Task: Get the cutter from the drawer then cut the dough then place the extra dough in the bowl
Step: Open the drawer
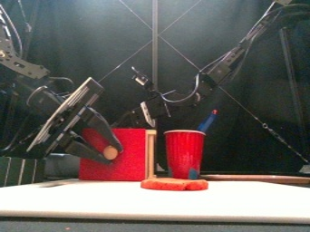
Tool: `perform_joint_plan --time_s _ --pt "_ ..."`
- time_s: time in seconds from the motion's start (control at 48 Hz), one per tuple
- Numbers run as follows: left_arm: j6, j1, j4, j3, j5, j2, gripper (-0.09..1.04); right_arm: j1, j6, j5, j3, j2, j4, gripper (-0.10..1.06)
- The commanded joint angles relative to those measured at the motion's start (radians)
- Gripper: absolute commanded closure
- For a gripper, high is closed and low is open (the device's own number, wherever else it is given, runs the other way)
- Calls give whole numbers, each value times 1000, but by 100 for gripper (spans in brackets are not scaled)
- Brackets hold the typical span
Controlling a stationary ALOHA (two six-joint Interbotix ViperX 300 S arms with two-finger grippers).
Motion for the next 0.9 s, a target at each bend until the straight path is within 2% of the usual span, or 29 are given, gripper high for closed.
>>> perform_joint_plan --time_s 0.021,0.521,0.896 --pt "8 -14 6 -25 2 -14 31 -20 -5 14 2 0 0 95" --pt "6 -20 6 -26 18 -14 31 -20 -5 14 3 2 0 95" --pt "8 -6 6 -18 -15 -15 25 -20 -5 14 2 9 0 95"
